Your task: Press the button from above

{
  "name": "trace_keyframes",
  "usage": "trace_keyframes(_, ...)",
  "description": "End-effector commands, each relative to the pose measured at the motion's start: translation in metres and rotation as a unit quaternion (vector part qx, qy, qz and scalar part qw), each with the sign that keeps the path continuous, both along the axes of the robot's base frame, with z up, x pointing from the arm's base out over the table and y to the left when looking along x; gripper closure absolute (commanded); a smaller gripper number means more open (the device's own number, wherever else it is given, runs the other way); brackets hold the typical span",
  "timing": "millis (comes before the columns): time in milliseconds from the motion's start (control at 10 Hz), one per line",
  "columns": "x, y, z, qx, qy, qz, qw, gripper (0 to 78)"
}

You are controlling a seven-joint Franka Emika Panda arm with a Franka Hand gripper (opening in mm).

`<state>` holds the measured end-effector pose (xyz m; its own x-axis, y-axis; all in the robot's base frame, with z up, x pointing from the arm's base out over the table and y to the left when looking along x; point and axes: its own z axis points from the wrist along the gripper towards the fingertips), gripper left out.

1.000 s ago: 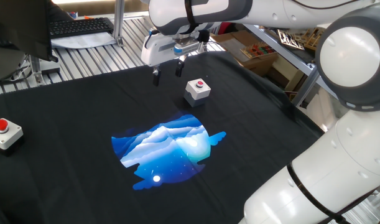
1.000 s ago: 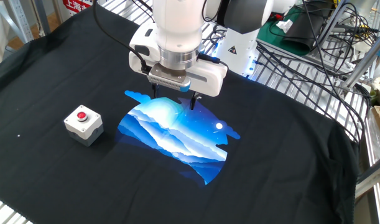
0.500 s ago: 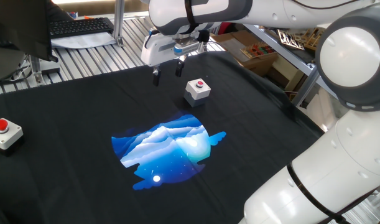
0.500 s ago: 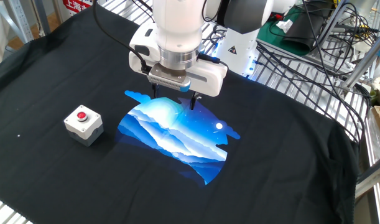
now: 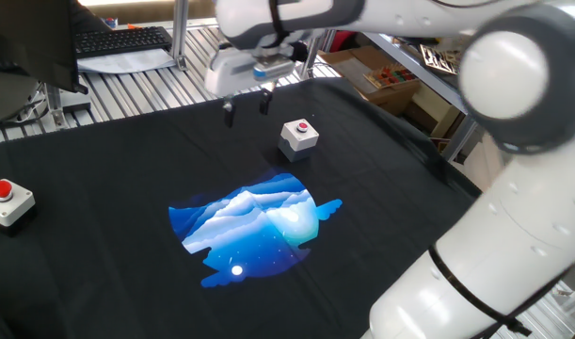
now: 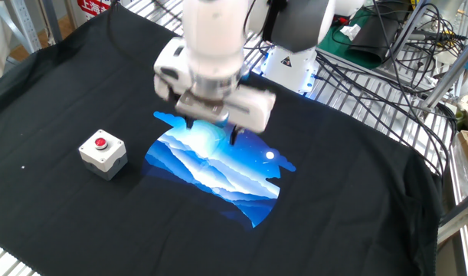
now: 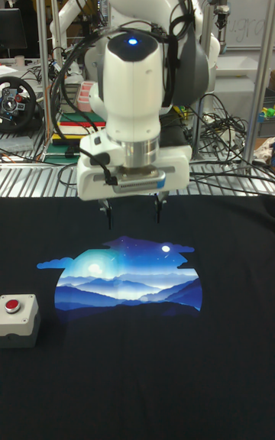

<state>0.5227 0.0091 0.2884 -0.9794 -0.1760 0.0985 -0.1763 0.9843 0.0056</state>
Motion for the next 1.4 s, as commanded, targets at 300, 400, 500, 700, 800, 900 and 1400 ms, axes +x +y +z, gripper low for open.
trace_keyframes(300,0.021,-0.002,-0.009,-0.003,0.004,-0.015,0.9999,0.2)
trace_keyframes(400,0.025,-0.019,-0.014,-0.001,0.004,-0.008,1.0000,0.2)
trace_keyframes(500,0.027,-0.032,-0.017,0.000,0.002,-0.001,1.0000,0.2)
trace_keyframes(700,0.029,-0.058,-0.020,0.000,0.001,0.000,1.0000,0.2)
trace_keyframes(800,0.029,-0.058,-0.020,0.000,0.001,0.000,1.0000,0.2)
trace_keyframes(900,0.029,-0.074,-0.024,-0.001,0.002,0.000,1.0000,0.2)
trace_keyframes(1400,0.029,-0.085,-0.024,0.001,0.003,-0.008,1.0000,0.2)
